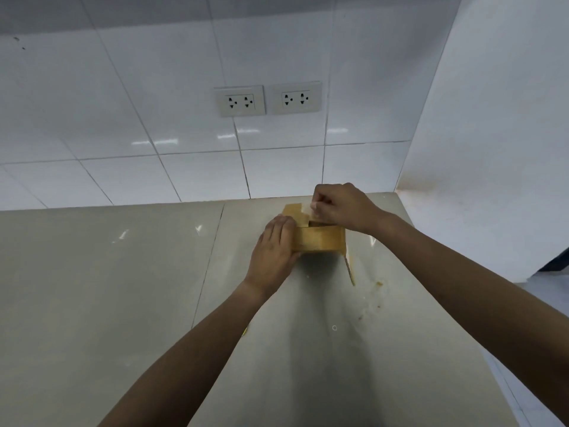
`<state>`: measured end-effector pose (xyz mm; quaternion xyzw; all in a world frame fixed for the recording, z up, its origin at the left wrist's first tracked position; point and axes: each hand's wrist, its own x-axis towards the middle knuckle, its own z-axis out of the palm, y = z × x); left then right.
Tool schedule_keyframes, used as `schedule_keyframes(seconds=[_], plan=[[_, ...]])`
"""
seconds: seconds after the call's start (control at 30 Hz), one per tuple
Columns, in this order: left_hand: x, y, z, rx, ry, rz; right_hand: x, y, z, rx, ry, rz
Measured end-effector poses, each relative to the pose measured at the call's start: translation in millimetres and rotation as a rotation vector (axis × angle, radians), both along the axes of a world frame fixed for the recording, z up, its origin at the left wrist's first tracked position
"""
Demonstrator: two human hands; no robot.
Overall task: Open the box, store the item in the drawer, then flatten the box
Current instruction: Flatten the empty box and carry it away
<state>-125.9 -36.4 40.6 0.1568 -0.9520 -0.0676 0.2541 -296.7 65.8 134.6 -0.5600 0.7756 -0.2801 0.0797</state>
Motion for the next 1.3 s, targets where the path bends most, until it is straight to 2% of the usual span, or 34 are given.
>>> schedule_keyframes(seconds=[0.13,0.2,0.37,0.43,0.5,0.6,0.77,0.97,1.3], plan=[[23.4,2.1,-28.3,-0.055,-0.099,-0.06,15.3,8.7,-9.2,0.104,-0.059,0.078],[36.5,5.7,-39.3,-0.064,-0.122,-0.084,17.9,16.0,-16.9,0.166,-0.157,0.103],[30.7,23.7,-32.5,0.098,-0.061,-0.049,24.7,22.7,-27.9,0.288,-0.311,0.095],[13.1,35.5,-27.9,0.207,-0.143,-0.005,25.1,23.2,-27.5,0.307,-0.374,0.061],[-4.3,47.4,-26.6,0.313,-0.348,0.063,23.8,24.8,-23.9,0.288,-0.444,0.011],[-17.4,63.0,-32.5,0.259,-0.545,0.138,16.7,32.7,-17.5,0.232,-0.542,-0.049],[-26.0,69.9,-39.3,0.254,-0.607,0.246,-4.1,51.3,-3.9,0.053,-0.765,-0.175],[-42.5,78.0,-24.7,0.28,-0.695,0.246,-27.3,78.3,8.1,-0.083,-0.886,-0.31],[-51.0,79.9,-23.3,0.233,-0.726,0.253,-29.5,95.0,-3.5,-0.118,-0.839,-0.328]])
